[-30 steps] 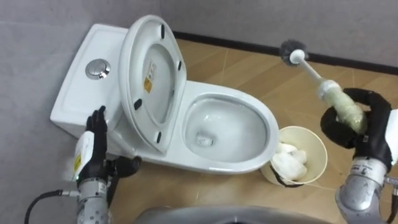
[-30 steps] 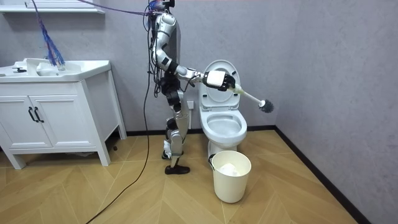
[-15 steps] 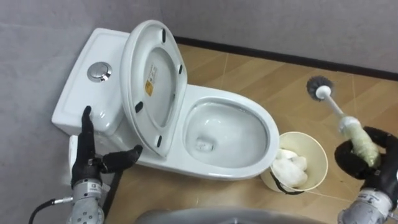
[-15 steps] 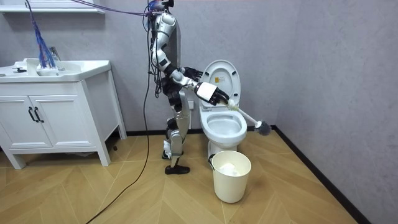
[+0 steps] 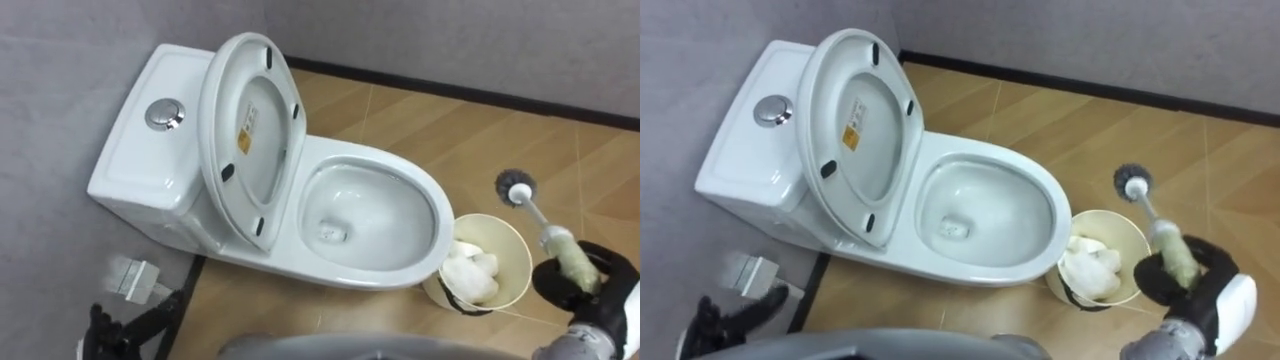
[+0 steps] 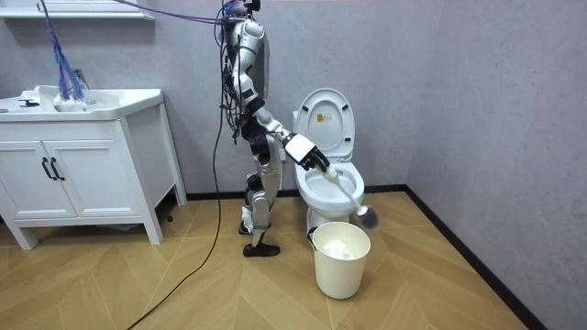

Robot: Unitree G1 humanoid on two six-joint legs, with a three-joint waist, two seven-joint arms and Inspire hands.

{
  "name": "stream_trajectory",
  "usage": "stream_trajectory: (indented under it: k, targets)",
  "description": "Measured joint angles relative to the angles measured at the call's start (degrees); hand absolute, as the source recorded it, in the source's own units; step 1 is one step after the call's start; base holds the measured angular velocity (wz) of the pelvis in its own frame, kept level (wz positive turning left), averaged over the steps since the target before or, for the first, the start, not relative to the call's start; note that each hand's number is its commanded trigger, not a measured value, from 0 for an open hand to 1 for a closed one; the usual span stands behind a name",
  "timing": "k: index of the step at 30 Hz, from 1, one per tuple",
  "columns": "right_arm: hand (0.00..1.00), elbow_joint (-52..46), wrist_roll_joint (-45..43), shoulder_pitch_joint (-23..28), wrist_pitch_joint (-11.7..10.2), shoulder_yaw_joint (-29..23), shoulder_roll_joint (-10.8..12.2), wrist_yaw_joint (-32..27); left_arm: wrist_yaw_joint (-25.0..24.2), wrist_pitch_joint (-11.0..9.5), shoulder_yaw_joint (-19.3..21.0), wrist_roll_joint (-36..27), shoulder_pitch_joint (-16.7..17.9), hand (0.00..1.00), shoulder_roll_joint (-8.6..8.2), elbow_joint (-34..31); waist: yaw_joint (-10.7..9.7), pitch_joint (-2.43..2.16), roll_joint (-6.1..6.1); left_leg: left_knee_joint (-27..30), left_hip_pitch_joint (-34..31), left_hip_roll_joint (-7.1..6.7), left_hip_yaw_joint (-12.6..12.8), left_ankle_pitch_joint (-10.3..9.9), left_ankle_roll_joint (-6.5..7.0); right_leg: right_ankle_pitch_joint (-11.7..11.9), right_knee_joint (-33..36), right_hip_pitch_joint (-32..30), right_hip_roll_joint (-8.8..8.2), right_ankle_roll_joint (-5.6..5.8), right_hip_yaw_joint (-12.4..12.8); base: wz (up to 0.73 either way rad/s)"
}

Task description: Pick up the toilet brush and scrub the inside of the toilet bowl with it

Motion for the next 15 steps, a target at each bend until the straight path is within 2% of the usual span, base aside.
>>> stream_trajectory:
  k: [4, 8, 15]
  targets:
    - [1.0, 3.31, 0.76, -1.14, 0.14, 0.2, 0.05, 0.09, 3.28, 0.19, 1.15, 0.03, -1.65, 0.0, -0.01, 1.03, 0.02, 0.28, 0.57, -0.04, -0.11, -0.05, -0.1, -0.02, 0.02, -0.03, -0.01, 0.0, -0.07, 0.15, -0.09, 0.02]
    - [1.0, 4.77, 1.03, -1.32, 0.16, 0.2, 0.15, 0.09, 6.01, 0.21, 2.63, 0.13, -4.05, 0.0, 0.04, 1.44, -0.14, 0.23, 1.79, -0.13, -0.21, -0.01, -0.32, -0.06, 0.07, -0.15, 0.21, -0.15, 0.01, 0.25, -0.07, 0.02]
    - [1.0, 5.34, 0.85, -1.25, 0.19, 0.14, 0.18, 0.03, 9.83, 0.31, 4.08, 1.35, -4.06, 0.0, 0.03, 1.65, -0.06, -0.03, 1.45, -0.25, -0.9, -0.01, -0.24, -0.07, 0.06, -0.09, 0.39, -1.08, 0.04, 0.2, -0.07, 0.0]
